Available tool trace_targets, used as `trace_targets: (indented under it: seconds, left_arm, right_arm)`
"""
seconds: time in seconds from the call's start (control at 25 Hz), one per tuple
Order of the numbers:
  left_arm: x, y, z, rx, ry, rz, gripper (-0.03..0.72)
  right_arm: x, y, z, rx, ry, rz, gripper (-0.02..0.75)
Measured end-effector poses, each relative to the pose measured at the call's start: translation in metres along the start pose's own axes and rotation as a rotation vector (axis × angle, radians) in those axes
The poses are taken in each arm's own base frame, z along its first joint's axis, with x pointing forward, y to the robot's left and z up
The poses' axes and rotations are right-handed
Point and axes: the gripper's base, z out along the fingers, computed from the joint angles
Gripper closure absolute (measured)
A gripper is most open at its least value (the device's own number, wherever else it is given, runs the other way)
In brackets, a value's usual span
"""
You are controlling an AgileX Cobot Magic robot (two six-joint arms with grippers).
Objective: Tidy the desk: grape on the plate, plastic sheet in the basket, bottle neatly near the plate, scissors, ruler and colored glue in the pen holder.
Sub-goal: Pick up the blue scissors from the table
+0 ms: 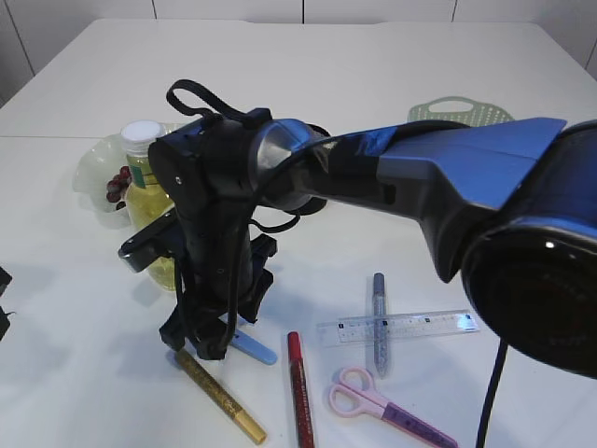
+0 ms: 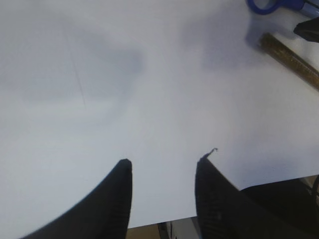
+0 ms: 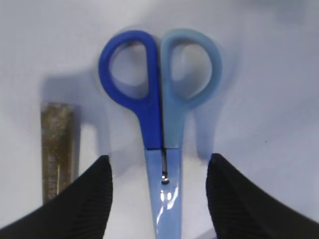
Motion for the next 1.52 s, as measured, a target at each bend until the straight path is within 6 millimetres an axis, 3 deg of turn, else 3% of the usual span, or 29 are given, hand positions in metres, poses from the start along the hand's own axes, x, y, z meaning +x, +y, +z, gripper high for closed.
trace_targets:
  seconds: [0.56,0.92,1.52]
  left_arm:
    - [0.0,0.0,0.0,0.0,0.0,0.0,0.379]
    - [0.0,0.0,0.0,0.0,0.0,0.0,0.379]
    - [0.0,0.0,0.0,0.0,0.0,0.0,0.379]
  right_arm:
    - [0.0,0.0,0.0085,-0.005,0.017,0.001,0.289]
    - [-0.0004,-0.0001,0.0099,-0.005,0.018,-0.001,0.533]
    - [-0.002,-0.0003,0.0085,-0.004,0.01,-0.012,0.545]
